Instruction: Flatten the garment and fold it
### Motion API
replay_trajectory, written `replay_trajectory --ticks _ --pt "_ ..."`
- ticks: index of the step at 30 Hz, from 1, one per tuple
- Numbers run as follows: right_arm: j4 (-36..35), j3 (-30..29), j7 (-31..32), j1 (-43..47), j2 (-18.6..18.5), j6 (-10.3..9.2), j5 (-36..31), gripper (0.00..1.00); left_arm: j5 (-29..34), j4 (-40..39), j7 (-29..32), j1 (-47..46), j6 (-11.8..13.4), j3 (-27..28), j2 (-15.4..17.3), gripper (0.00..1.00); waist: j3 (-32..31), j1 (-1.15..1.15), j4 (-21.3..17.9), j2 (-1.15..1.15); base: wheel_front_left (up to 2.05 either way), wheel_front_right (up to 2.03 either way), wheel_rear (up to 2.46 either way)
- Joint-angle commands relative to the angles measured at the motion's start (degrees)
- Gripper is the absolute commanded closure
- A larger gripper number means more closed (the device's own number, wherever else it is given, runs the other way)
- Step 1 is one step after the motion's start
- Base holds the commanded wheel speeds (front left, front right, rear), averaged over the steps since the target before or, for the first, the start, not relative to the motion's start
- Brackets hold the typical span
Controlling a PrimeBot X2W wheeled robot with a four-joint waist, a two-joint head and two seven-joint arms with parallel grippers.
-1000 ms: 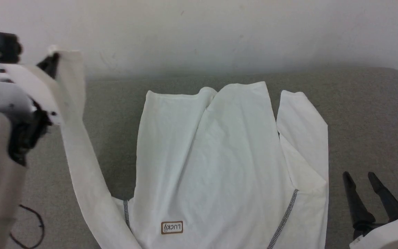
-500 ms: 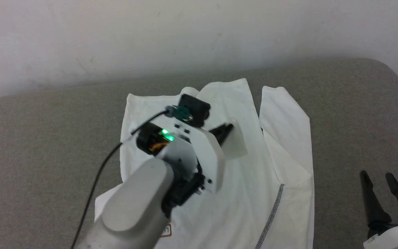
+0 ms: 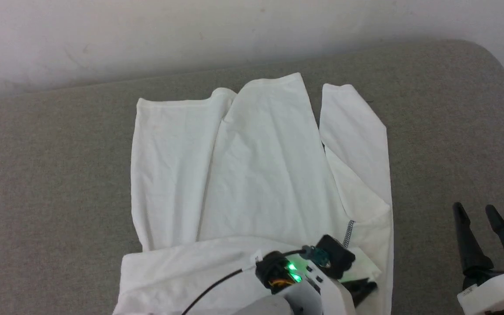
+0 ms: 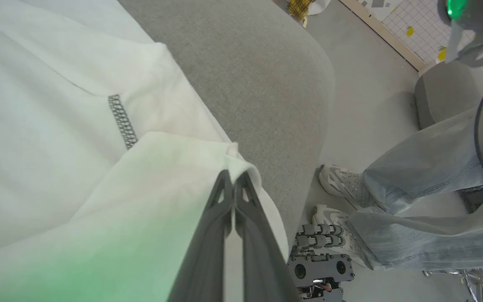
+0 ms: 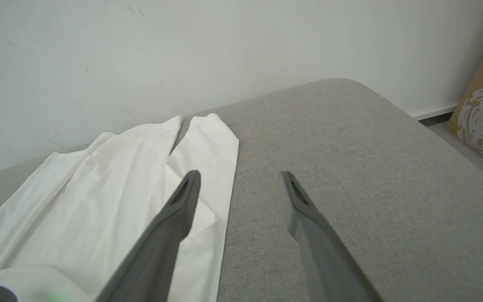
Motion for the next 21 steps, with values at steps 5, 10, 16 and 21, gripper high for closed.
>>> replay_trajectory --ticks 5,10,16,21 --pt "0.51 0.57 0.18 -1.24 0.17 -0.05 0.15 0.00 -3.60 -1.48 -4.39 -0.28 0.67 -7.49 -0.33 1.00 0.91 -0.01 -0.21 0.00 0.00 0.00 0.00" --pt "1.25 1.44 -0.21 -1.33 0.17 -0.05 0.32 0.00 -6.97 0.92 -10.04 -1.66 0.62 -10.61 -0.34 0.00 0.43 -0.01 0.64 0.00 0.00 0.00 0.00" --pt "1.39 2.02 -1.38 -0.92 0.17 -0.05 -0.70 0.00 -6.59 -2.02 -21.38 -4.68 0.69 -9.46 -0.34 0.00 -2.31 -0.01 3.19 0.00 0.00 0.00 0.00" --pt "1.19 2.33 -1.70 -0.74 0.17 -0.05 -2.46 0.00 -4.06 -4.67 -28.25 -5.22 5.86 -1.80 3.42 0.00 -4.82 -0.01 5.38 0.00 0.00 0.00 0.00"
